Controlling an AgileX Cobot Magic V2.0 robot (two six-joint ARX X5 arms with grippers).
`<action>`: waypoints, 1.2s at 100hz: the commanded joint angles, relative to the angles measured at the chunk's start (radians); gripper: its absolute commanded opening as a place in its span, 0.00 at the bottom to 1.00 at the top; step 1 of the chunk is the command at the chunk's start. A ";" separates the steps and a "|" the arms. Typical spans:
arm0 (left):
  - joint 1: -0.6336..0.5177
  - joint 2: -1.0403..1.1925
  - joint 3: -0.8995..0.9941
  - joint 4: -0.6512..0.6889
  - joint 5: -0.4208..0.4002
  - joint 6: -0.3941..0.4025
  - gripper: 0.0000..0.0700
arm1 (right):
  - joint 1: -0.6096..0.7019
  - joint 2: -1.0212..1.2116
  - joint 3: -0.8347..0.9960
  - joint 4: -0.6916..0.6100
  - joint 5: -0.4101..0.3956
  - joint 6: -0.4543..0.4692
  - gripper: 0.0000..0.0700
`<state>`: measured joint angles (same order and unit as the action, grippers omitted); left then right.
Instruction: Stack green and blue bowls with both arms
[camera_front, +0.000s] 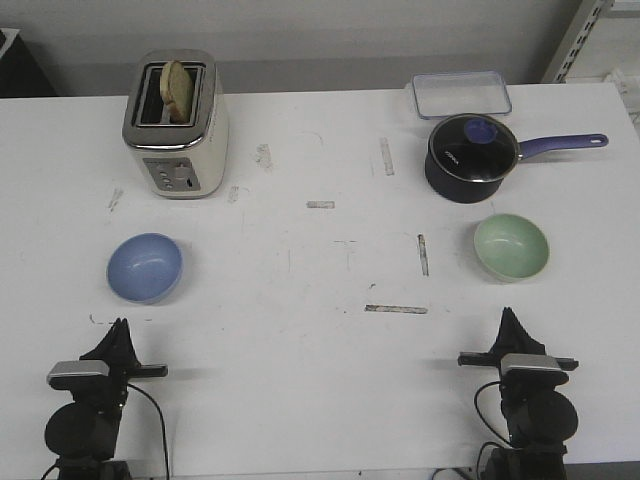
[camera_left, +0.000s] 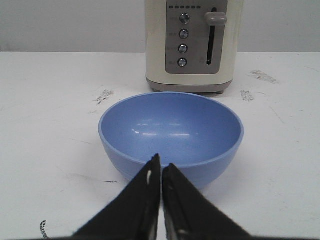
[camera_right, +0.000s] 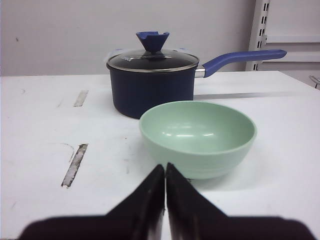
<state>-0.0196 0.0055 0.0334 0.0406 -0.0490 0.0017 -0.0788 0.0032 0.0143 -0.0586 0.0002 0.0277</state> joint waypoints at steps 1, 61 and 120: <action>0.002 -0.002 -0.019 0.009 0.001 0.006 0.00 | -0.001 -0.002 -0.002 0.013 0.000 0.009 0.00; 0.002 -0.002 -0.020 0.006 0.001 0.006 0.00 | -0.001 0.000 0.059 0.298 0.033 -0.007 0.00; 0.002 -0.002 -0.019 0.006 0.001 0.006 0.00 | -0.002 0.736 1.020 -0.333 0.025 -0.026 0.55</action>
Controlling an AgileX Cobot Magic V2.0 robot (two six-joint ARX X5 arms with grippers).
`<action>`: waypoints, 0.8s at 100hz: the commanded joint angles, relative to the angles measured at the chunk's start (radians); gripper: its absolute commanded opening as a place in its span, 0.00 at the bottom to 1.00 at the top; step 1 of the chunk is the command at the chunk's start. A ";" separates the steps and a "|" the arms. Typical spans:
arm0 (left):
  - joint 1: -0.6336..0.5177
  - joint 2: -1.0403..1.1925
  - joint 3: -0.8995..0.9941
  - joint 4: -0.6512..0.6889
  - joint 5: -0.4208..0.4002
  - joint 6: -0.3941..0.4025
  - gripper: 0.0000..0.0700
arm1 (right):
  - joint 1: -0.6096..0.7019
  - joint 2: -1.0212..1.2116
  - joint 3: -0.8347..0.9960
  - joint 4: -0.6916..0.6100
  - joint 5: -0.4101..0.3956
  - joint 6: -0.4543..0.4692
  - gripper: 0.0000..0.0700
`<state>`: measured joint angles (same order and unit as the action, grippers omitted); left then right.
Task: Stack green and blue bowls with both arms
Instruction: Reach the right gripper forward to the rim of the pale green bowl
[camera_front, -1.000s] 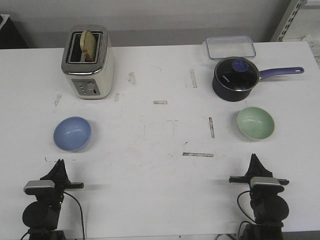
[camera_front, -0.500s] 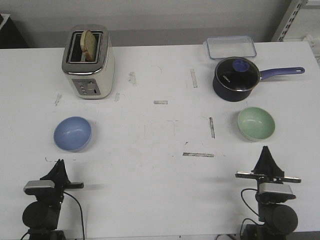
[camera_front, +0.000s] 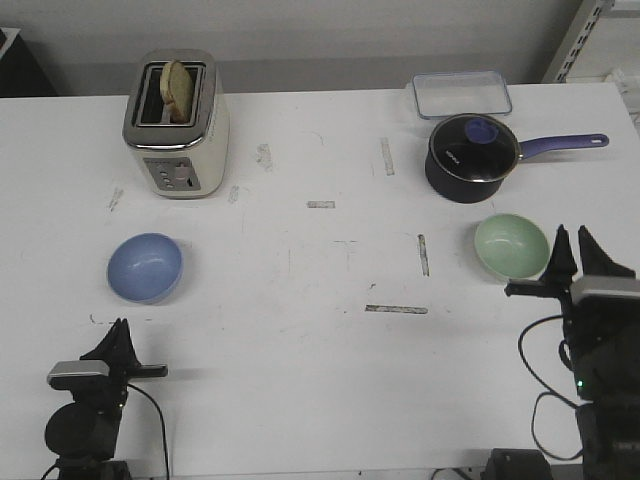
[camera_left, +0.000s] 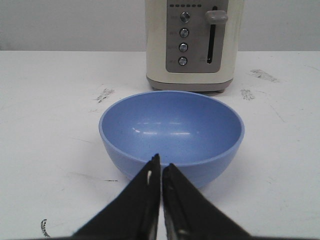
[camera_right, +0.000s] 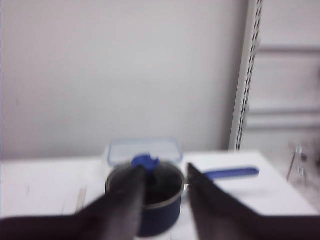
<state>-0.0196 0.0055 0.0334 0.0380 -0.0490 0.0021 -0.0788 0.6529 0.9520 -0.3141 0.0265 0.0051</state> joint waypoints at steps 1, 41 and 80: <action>0.002 -0.002 -0.019 0.009 0.001 0.005 0.00 | -0.002 0.100 0.094 -0.091 -0.001 -0.003 0.57; 0.002 -0.002 -0.019 0.008 0.001 0.005 0.00 | -0.163 0.538 0.256 -0.422 -0.014 -0.121 0.71; 0.002 -0.002 -0.019 0.008 0.001 0.005 0.00 | -0.289 0.821 0.256 -0.385 -0.106 -0.165 0.70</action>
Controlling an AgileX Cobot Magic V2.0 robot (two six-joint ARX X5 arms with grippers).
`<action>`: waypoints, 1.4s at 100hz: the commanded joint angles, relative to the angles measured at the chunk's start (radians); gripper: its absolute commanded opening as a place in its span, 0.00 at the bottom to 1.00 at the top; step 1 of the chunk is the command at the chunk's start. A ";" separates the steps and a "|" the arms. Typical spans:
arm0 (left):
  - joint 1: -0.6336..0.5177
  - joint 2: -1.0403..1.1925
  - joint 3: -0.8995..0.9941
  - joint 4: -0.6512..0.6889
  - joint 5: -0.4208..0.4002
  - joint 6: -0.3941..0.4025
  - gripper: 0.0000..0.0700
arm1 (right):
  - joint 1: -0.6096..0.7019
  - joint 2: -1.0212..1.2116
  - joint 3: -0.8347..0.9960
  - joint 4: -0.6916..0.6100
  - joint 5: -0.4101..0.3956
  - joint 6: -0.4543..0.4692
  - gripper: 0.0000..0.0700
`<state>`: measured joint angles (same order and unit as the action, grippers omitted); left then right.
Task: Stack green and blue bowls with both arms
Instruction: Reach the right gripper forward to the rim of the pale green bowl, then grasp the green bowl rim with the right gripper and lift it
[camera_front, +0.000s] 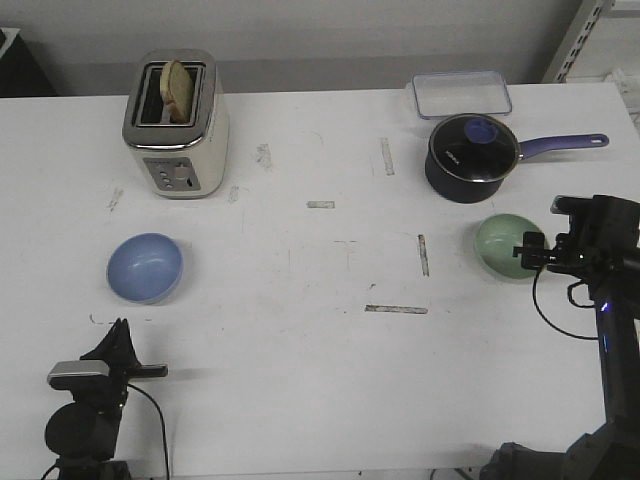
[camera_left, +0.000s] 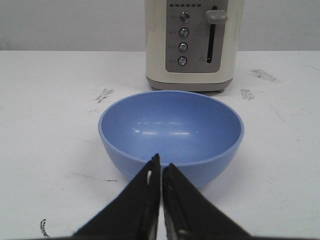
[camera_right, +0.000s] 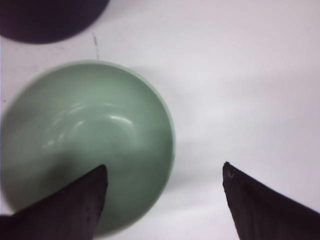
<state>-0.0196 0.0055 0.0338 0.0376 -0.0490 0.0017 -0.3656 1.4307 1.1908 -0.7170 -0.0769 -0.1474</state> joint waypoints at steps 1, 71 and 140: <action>0.002 -0.002 -0.020 0.009 0.001 0.006 0.00 | -0.002 0.048 0.018 0.019 -0.003 -0.012 0.70; 0.002 -0.002 -0.020 0.009 0.001 0.006 0.00 | -0.001 0.163 0.023 0.097 -0.003 -0.026 0.01; 0.002 -0.002 -0.020 0.009 0.001 0.006 0.00 | 0.544 -0.022 0.316 -0.050 -0.218 0.088 0.01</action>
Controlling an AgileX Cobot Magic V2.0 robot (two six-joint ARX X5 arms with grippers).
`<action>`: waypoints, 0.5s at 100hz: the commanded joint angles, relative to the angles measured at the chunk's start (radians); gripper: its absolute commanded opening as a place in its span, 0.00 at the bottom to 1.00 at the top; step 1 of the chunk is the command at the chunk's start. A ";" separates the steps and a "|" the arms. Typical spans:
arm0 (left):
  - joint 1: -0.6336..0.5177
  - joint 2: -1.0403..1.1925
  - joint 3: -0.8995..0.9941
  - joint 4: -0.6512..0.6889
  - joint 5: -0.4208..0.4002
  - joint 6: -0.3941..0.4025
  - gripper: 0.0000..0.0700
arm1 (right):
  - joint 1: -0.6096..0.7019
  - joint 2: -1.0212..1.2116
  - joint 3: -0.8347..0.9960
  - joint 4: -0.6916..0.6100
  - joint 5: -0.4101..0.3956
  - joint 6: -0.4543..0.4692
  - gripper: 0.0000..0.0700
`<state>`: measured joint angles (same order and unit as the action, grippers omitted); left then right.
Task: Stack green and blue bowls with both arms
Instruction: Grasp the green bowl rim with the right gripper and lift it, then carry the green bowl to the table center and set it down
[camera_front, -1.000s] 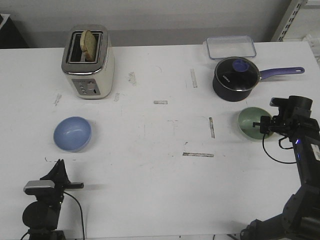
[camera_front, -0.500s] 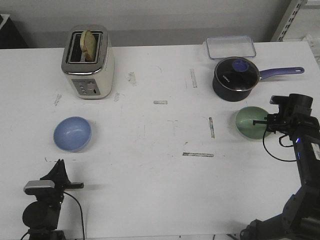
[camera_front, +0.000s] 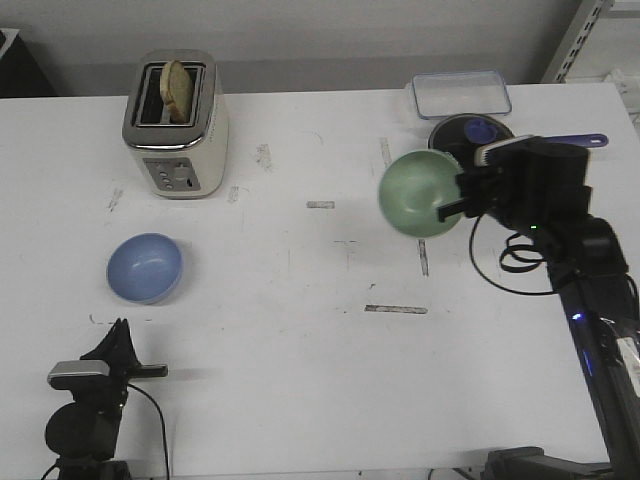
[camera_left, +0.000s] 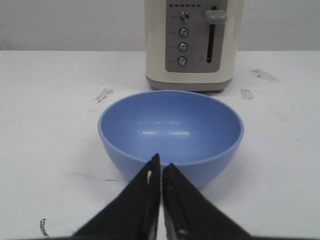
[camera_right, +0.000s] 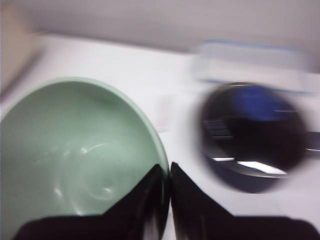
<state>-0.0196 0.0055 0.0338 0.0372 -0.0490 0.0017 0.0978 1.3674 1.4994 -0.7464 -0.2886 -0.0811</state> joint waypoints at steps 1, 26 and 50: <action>0.002 -0.002 -0.020 0.010 0.001 0.006 0.00 | 0.094 0.046 0.007 -0.026 -0.006 0.021 0.01; 0.002 -0.002 -0.020 0.010 0.001 0.006 0.00 | 0.330 0.215 0.004 -0.068 0.010 0.000 0.01; 0.002 -0.002 -0.020 0.010 0.001 0.006 0.00 | 0.403 0.396 0.004 -0.068 0.050 -0.040 0.01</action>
<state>-0.0196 0.0055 0.0334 0.0376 -0.0490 0.0017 0.4892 1.7191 1.4933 -0.8192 -0.2432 -0.0940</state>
